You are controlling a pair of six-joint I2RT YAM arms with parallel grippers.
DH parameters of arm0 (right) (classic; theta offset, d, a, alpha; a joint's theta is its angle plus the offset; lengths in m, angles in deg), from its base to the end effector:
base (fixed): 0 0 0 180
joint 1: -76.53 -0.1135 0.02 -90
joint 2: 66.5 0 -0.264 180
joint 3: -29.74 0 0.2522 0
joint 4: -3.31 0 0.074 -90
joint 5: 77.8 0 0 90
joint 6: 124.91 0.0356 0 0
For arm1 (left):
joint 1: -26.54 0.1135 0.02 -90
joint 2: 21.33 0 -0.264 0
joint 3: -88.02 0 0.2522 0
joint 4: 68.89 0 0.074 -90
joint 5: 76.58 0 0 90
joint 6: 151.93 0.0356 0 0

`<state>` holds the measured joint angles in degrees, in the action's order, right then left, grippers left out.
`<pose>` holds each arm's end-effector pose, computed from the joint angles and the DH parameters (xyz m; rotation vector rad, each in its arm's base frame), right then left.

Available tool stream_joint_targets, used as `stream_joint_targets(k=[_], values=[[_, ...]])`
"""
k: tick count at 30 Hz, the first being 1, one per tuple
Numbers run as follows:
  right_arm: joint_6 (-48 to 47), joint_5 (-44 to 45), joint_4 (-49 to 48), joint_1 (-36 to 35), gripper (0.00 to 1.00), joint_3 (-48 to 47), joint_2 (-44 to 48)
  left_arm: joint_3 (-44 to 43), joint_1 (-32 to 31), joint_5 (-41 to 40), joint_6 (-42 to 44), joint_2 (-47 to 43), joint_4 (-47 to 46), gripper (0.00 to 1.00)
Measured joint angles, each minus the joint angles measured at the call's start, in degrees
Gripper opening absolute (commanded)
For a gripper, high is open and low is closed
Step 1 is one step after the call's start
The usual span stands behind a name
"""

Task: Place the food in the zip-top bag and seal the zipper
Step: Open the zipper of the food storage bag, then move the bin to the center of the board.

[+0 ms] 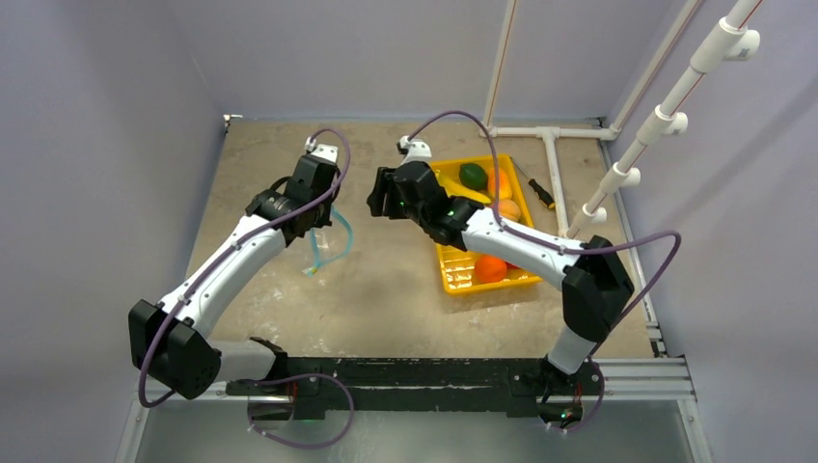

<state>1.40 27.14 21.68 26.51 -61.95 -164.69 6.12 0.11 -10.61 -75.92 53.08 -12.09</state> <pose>0.2682 0.3056 0.3007 -0.0743 2.0589 0.7006 0.2469 -0.1065 0.3199 0.0698 2.3408 0.1672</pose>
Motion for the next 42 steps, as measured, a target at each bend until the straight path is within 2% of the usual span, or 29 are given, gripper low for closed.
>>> stream_joint_targets(k=[8, 10, 12, 18, 33, 42], values=[[1.9, 6.7, 11.6, 4.0, 0.64, 1.3, 5.8, 6.1, 0.0, 2.4, -0.4, -3.7, -4.8, 0.0], [3.5, 8.7, 15.0, 4.5, 0.64, 1.7, 6.8, 7.4, 0.0, 3.0, -0.5, -5.1, -6.0, 0.0], [5.0, 10.3, 17.5, 4.9, 0.69, 2.1, 7.5, 8.7, 0.0, 3.4, -0.6, -6.5, -7.3, 0.0], [10.5, 14.0, 25.4, 5.1, 0.7, 3.8, 8.2, 12.5, 0.0, 5.4, -1.4, -9.8, -11.8, 0.0], [14.2, 9.5, 24.7, 5.1, 0.62, 14.4, 8.7, 18.0, 0.0, 7.3, -1.5, -13.7, -16.5, 0.0], [13.6, 8.5, 20.6, 5.1, 0.5, 15.5, 5.4, 18.4, 0.0, 7.6, -1.5, -13.8, -16.9, 0.0]])
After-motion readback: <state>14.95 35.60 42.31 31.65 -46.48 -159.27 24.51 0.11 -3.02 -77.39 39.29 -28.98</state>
